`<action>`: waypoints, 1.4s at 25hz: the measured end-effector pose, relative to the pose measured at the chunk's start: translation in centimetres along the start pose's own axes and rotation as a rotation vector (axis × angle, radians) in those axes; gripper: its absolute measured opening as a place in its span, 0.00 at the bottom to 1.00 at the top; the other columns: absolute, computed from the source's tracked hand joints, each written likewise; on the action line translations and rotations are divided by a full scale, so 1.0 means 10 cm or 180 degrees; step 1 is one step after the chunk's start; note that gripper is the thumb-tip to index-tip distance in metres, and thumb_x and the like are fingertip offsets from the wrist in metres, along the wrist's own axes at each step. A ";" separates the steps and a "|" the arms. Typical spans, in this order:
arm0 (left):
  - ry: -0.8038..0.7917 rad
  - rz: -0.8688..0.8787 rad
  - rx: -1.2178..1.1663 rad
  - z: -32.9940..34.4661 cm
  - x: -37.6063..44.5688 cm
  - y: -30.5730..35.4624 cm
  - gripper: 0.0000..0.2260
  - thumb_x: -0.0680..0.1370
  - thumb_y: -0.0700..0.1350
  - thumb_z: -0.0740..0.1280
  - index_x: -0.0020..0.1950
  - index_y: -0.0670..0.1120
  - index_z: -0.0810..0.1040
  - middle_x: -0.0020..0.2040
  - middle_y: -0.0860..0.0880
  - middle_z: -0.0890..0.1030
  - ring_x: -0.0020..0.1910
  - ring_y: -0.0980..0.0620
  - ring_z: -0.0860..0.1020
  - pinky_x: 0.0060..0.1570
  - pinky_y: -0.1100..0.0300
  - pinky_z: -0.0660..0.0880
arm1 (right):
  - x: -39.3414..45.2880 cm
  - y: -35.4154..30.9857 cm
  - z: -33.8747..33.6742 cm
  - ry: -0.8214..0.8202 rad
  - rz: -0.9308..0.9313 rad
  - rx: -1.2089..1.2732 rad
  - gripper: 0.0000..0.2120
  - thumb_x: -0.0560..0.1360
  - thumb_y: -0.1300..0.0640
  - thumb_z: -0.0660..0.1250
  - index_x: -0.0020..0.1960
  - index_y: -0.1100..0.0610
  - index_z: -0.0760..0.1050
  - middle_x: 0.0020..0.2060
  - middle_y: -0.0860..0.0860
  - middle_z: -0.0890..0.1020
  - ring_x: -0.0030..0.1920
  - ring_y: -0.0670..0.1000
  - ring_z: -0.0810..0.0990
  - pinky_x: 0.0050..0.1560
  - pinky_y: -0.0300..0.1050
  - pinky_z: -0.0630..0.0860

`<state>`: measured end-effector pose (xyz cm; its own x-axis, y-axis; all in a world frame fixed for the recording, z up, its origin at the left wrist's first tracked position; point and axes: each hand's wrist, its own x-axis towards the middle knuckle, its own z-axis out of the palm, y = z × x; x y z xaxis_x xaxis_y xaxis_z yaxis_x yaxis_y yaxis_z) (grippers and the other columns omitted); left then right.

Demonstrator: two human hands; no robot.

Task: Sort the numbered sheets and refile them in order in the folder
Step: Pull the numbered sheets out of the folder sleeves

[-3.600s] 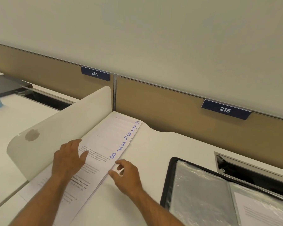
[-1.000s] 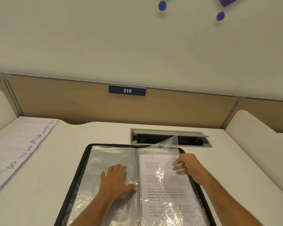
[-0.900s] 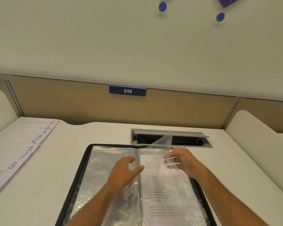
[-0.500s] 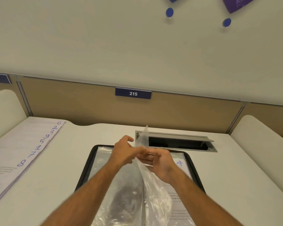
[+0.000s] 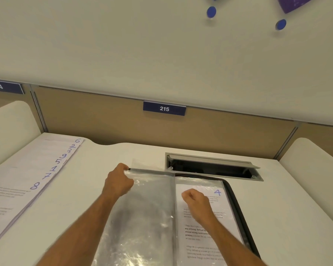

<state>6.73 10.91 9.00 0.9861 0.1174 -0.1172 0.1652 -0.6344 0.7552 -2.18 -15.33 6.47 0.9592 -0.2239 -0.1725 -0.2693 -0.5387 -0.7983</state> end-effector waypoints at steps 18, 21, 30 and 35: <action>-0.0037 -0.0169 0.1105 0.21 0.09 -0.67 0.26 0.72 0.40 0.67 0.68 0.46 0.64 0.46 0.49 0.75 0.45 0.46 0.76 0.42 0.52 0.75 | 0.12 1.10 -0.27 0.0403 -0.0314 -0.2698 0.45 0.71 0.24 0.33 0.78 0.45 0.60 0.79 0.49 0.61 0.78 0.52 0.58 0.77 0.57 0.54; 0.0342 0.0250 0.1836 0.32 0.12 -0.60 0.31 0.70 0.45 0.69 0.72 0.48 0.63 0.55 0.50 0.75 0.53 0.47 0.73 0.47 0.55 0.69 | 0.28 1.06 -0.41 0.0446 -0.0483 -0.2906 0.38 0.75 0.28 0.38 0.70 0.47 0.71 0.68 0.47 0.74 0.67 0.50 0.71 0.68 0.52 0.68; -0.0354 0.1447 0.1435 1.39 -0.20 0.05 0.31 0.79 0.66 0.55 0.79 0.54 0.57 0.79 0.53 0.59 0.79 0.50 0.55 0.78 0.43 0.49 | 0.96 0.71 -0.53 0.0067 -0.0299 -0.2898 0.19 0.83 0.42 0.56 0.68 0.49 0.71 0.67 0.47 0.74 0.67 0.48 0.72 0.71 0.48 0.68; -0.0432 0.1483 0.2025 1.76 -0.16 -0.04 0.42 0.74 0.76 0.50 0.81 0.52 0.59 0.81 0.47 0.53 0.80 0.42 0.51 0.74 0.33 0.41 | 1.24 0.59 -0.51 -0.0103 -0.0301 -0.2714 0.25 0.83 0.47 0.59 0.78 0.50 0.60 0.77 0.50 0.64 0.77 0.53 0.62 0.78 0.53 0.56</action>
<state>5.35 -2.46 -2.52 0.9422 -0.3350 0.0113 -0.3279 -0.9143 0.2378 7.72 -25.44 2.55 0.9794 -0.1310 -0.1537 -0.1481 -0.9833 -0.1057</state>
